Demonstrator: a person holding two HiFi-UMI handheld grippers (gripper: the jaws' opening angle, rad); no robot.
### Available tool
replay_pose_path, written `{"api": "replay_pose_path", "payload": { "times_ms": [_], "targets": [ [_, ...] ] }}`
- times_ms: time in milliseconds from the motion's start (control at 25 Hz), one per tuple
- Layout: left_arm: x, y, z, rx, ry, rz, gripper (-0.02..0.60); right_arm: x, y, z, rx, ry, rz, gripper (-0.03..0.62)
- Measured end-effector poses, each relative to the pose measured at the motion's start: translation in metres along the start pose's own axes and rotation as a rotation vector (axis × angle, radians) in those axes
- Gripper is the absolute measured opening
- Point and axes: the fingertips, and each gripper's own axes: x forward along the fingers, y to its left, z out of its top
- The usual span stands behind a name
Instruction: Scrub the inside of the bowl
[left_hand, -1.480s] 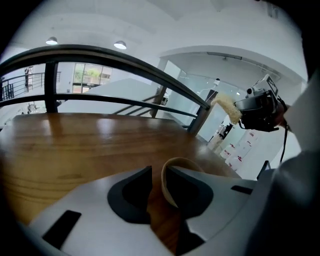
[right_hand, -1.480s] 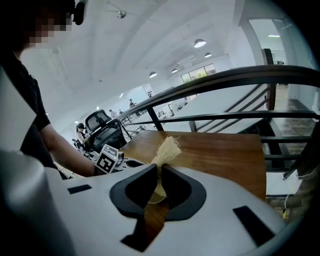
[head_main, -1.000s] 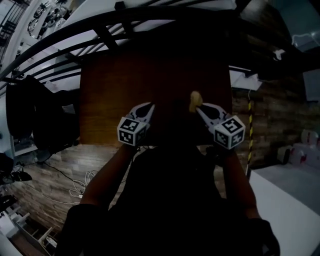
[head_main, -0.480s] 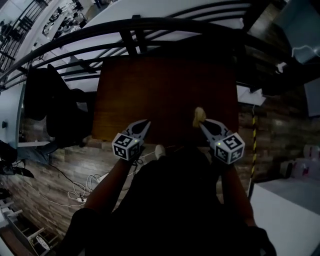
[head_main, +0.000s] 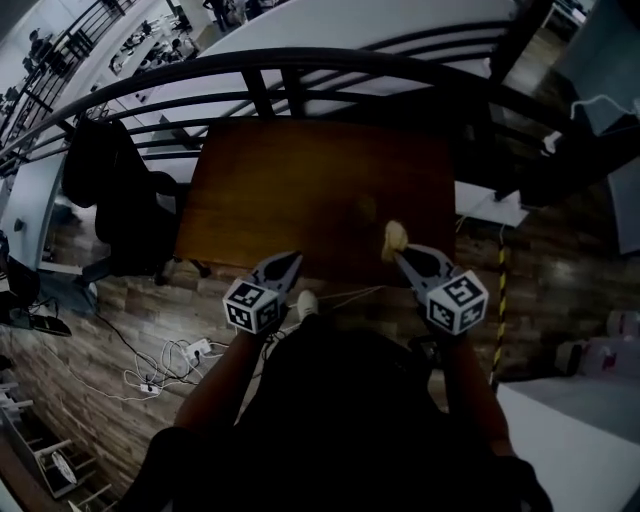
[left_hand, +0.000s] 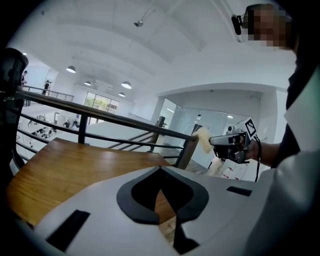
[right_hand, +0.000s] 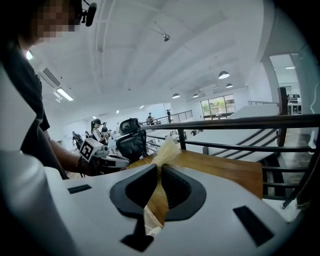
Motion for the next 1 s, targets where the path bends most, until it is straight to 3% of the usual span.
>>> {"api": "replay_pose_path", "payload": {
  "times_ms": [200,440,640,1000],
  "targets": [
    [0.011,-0.079,-0.015,0.043,-0.013,0.009,-0.003,-0.059,-0.009,-0.029,-0.045,0.014,0.033,0.037],
    [-0.01,-0.152,-0.018,0.074,-0.017,-0.007,-0.003,-0.109,0.007,-0.064,-0.051,0.015,0.043,0.037],
    [-0.024,-0.181,-0.025,0.131,-0.018,-0.007,-0.003,-0.141,0.03,-0.084,-0.047,0.011,0.036,0.037],
    [-0.078,-0.198,-0.039,0.131,-0.042,-0.074,-0.003,-0.155,0.097,-0.1,-0.043,0.011,-0.017,0.037]
  ]
}}
